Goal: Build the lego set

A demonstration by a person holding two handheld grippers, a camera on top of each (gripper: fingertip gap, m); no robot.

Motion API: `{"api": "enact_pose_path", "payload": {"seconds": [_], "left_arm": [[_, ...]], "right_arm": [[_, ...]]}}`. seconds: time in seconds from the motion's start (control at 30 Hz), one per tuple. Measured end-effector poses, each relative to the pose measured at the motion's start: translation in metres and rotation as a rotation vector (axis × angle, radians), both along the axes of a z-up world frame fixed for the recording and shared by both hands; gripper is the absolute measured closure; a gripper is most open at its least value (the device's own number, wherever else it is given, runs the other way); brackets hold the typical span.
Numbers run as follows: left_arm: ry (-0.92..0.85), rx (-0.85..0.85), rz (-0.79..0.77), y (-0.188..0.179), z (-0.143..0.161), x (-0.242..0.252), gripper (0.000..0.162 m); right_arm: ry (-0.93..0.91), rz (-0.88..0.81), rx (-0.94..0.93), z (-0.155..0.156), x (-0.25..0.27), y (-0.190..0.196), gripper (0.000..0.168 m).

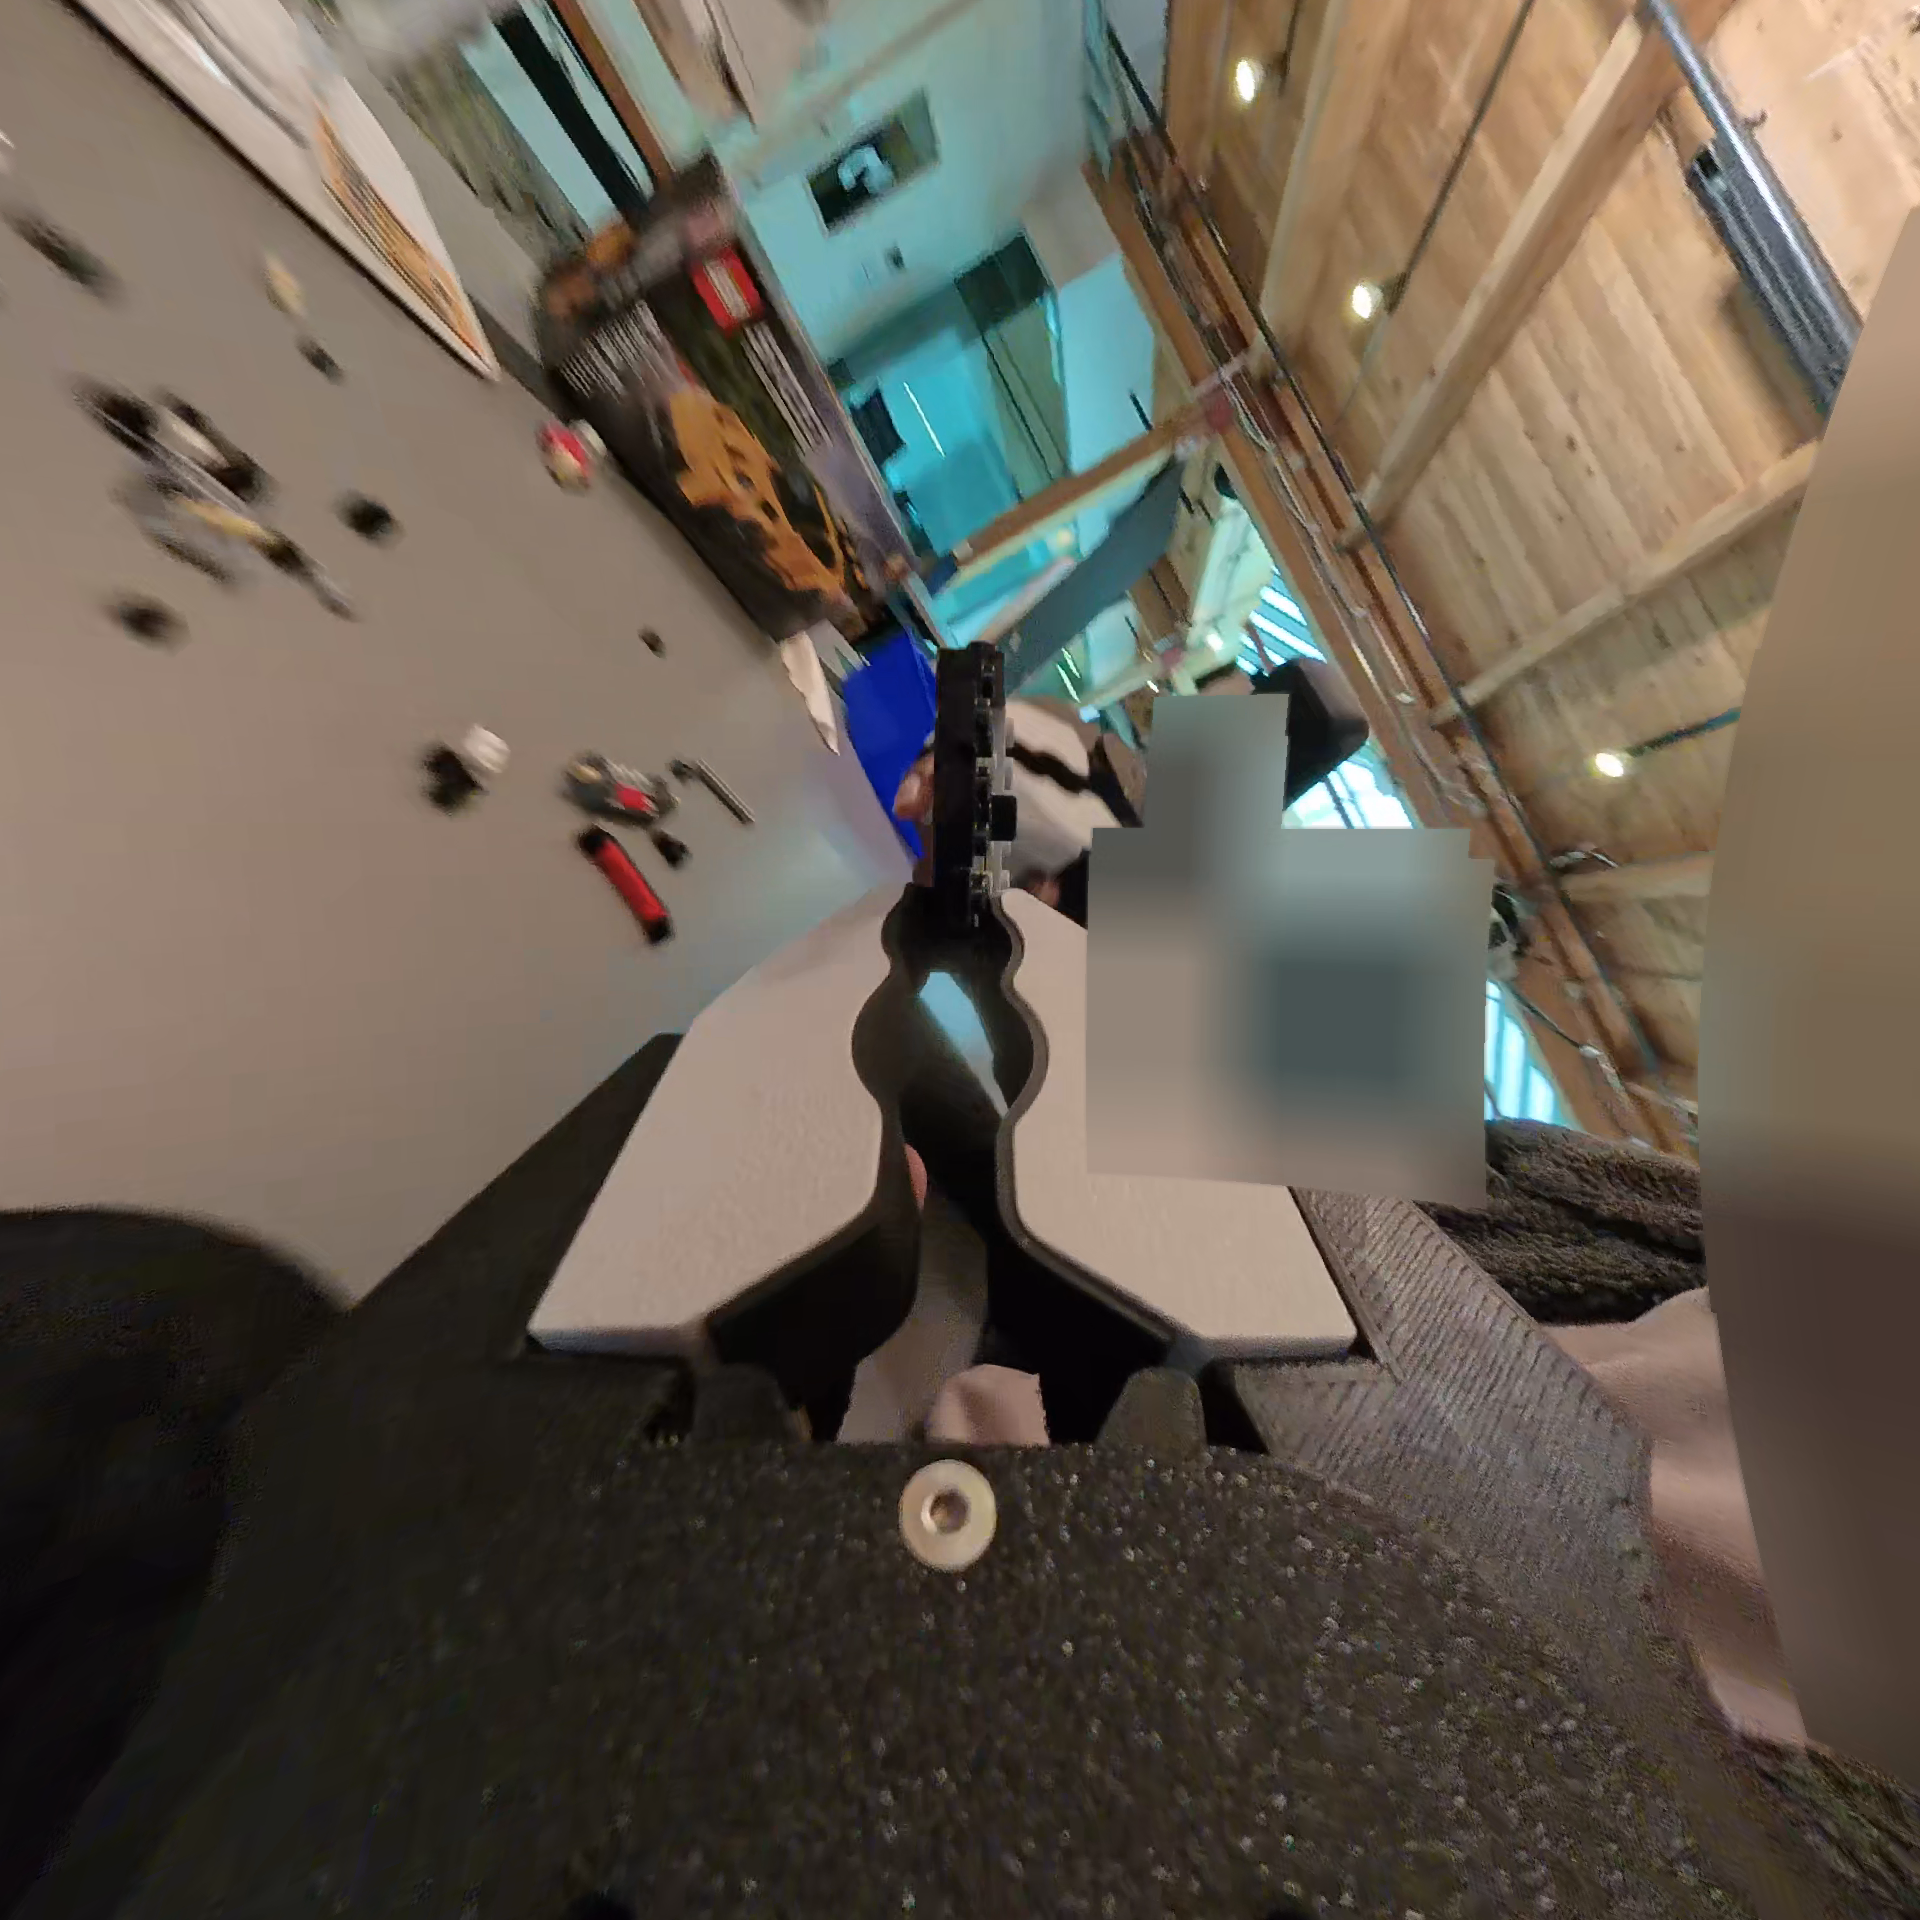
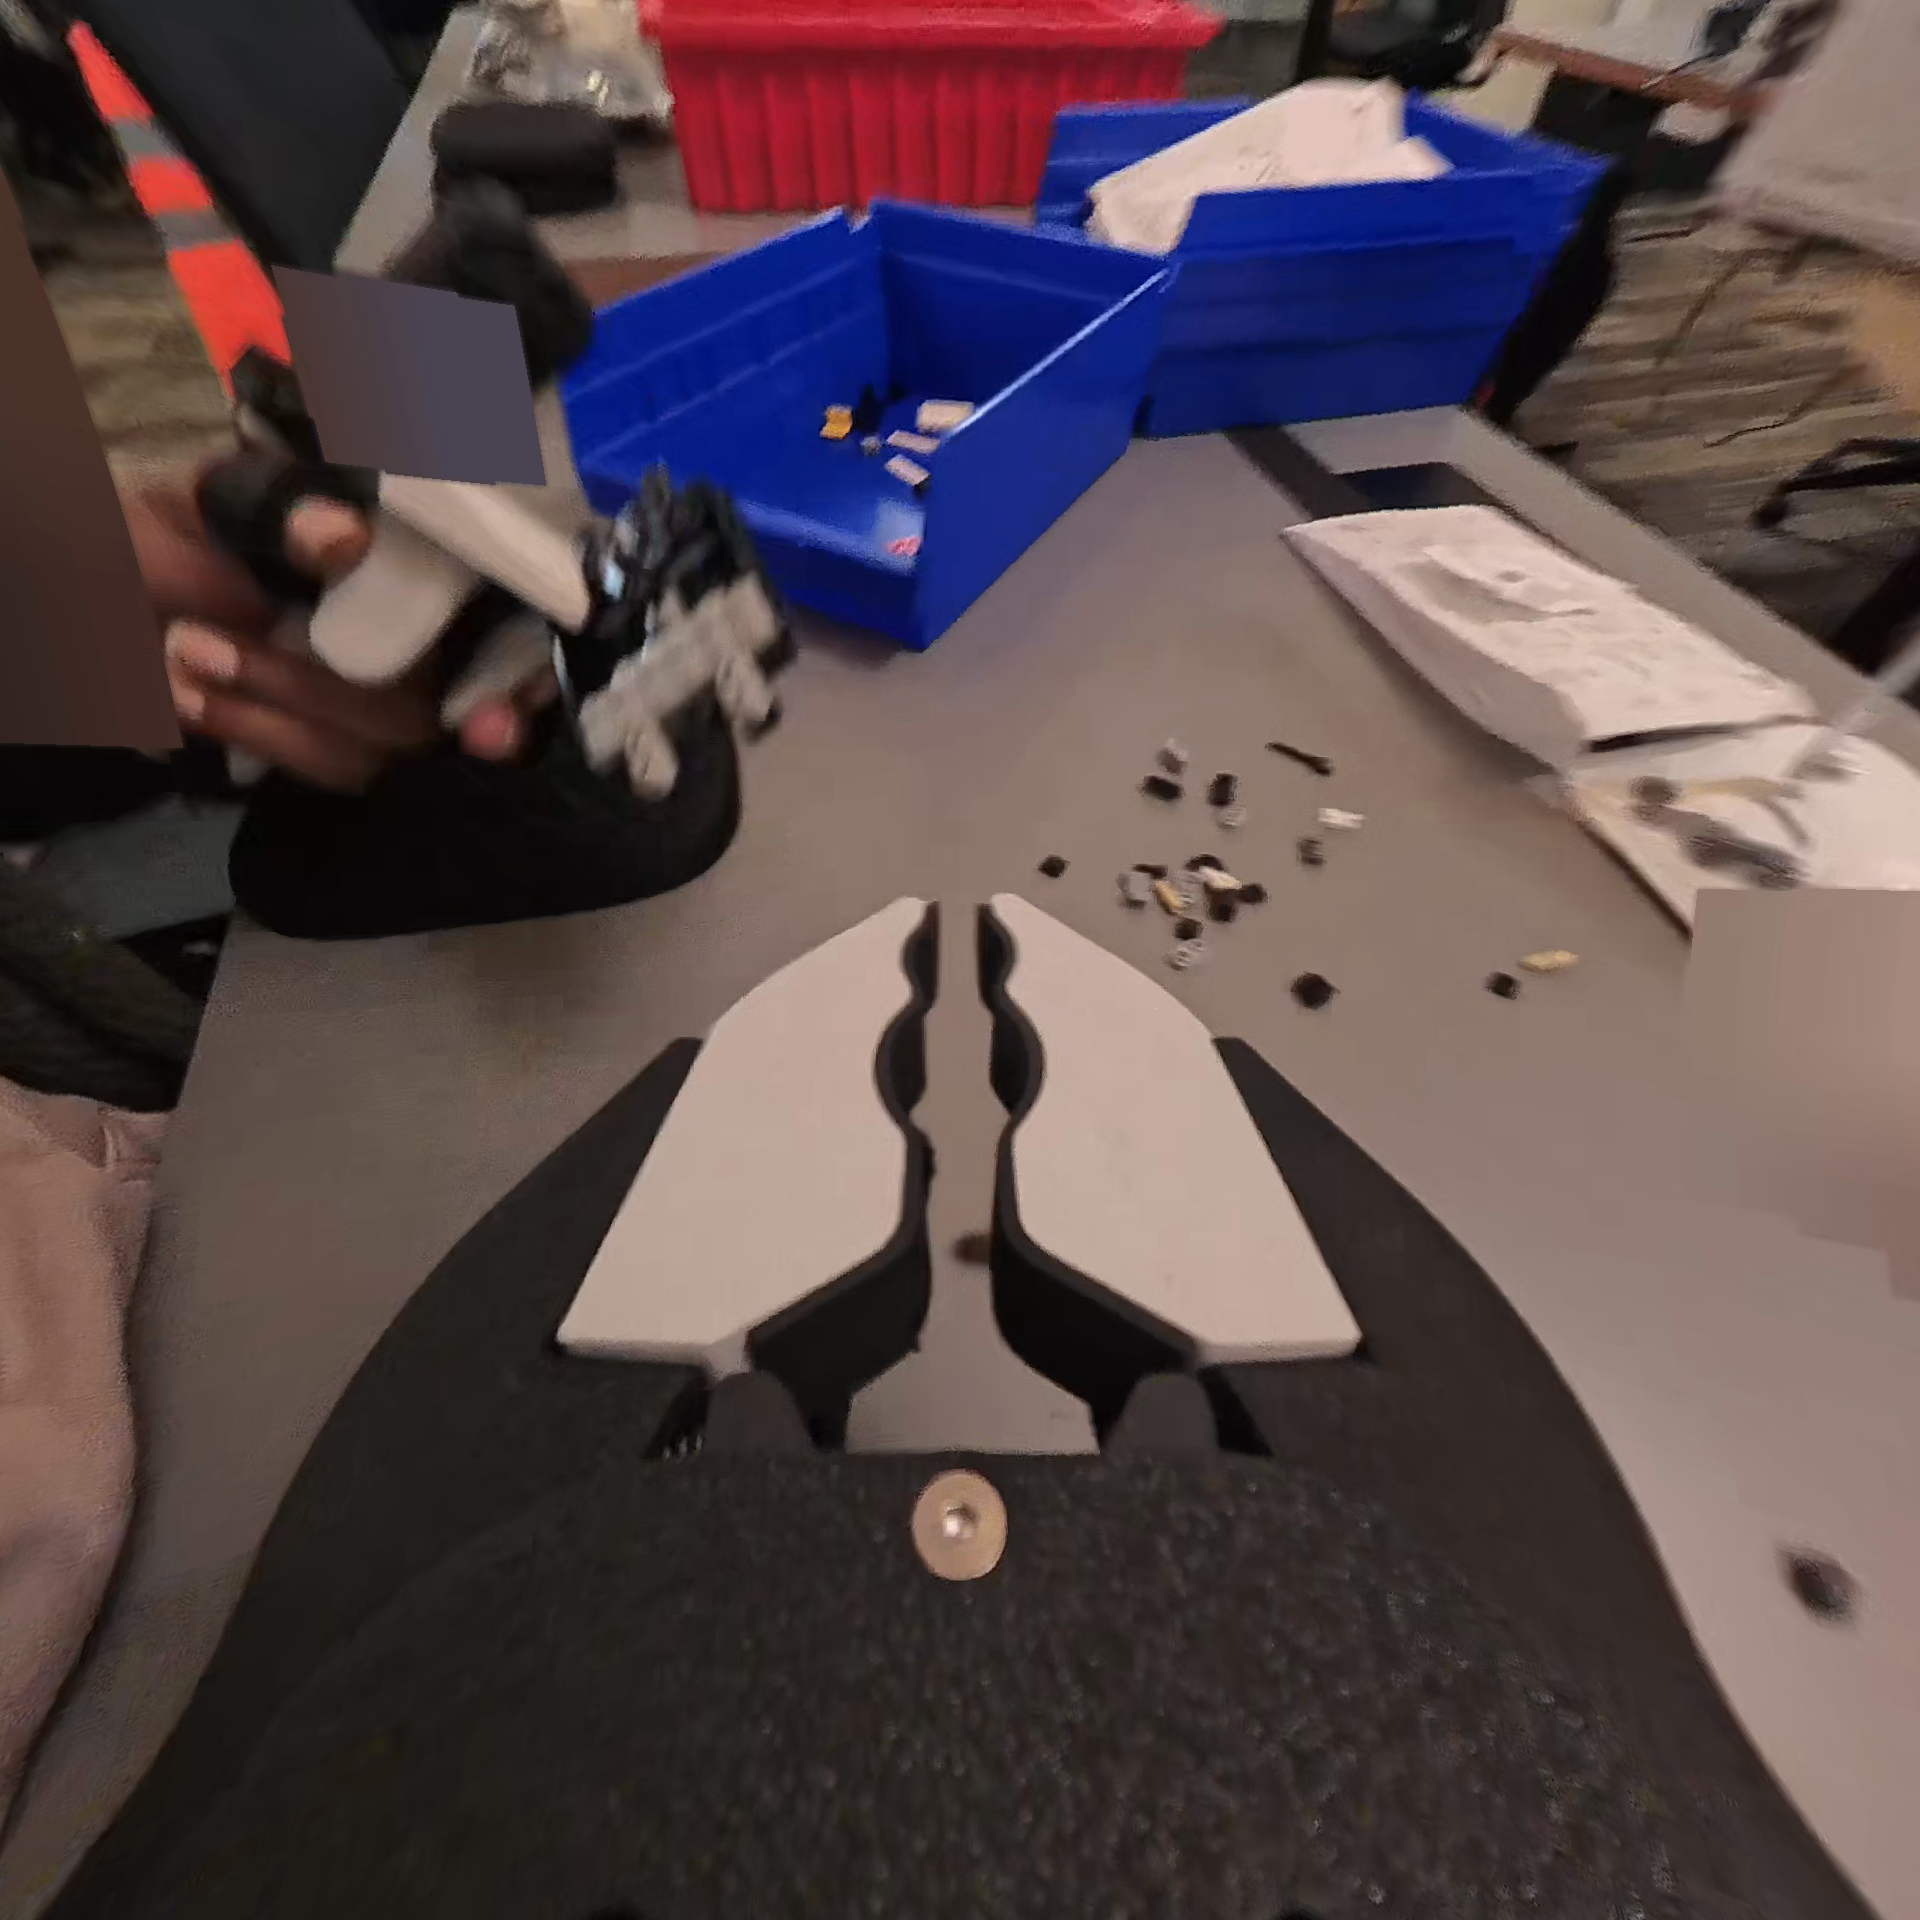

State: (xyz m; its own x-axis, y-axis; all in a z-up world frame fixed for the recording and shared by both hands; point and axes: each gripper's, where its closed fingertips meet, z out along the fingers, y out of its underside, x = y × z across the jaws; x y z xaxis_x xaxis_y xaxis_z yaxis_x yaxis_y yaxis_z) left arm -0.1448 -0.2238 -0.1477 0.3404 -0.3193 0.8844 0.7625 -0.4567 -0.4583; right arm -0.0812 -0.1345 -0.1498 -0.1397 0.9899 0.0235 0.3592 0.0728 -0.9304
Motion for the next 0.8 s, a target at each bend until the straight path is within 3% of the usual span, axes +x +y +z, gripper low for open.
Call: {"api": "enact_pose_path", "payload": {"seconds": [0.03,0.2,0.43,0.53,0.67,0.8], "left_arm": [[0.024,0.001,0.045,-0.008,0.003,-0.019,0.151],[0.095,-0.021,0.221,-0.04,0.006,-0.092,0.151],[0.077,-0.044,0.285,-0.056,-0.006,-0.122,0.151],[0.063,-0.05,0.289,-0.057,-0.013,-0.124,0.151],[0.062,-0.066,0.275,-0.053,-0.024,-0.119,0.152],[0.048,-0.079,0.204,-0.042,-0.03,-0.094,0.152]], "right_arm": [[-0.031,0.044,0.007,-0.009,-0.014,-0.012,0.154],[-0.115,0.303,0.094,-0.051,-0.08,-0.092,0.148],[-0.236,0.504,0.119,-0.099,-0.13,-0.161,0.141],[-0.265,0.48,0.166,-0.105,-0.139,-0.159,0.159],[-0.239,0.464,0.134,-0.086,-0.123,-0.152,0.161],[-0.261,0.336,0.157,-0.063,-0.058,-0.1,0.161]]}}
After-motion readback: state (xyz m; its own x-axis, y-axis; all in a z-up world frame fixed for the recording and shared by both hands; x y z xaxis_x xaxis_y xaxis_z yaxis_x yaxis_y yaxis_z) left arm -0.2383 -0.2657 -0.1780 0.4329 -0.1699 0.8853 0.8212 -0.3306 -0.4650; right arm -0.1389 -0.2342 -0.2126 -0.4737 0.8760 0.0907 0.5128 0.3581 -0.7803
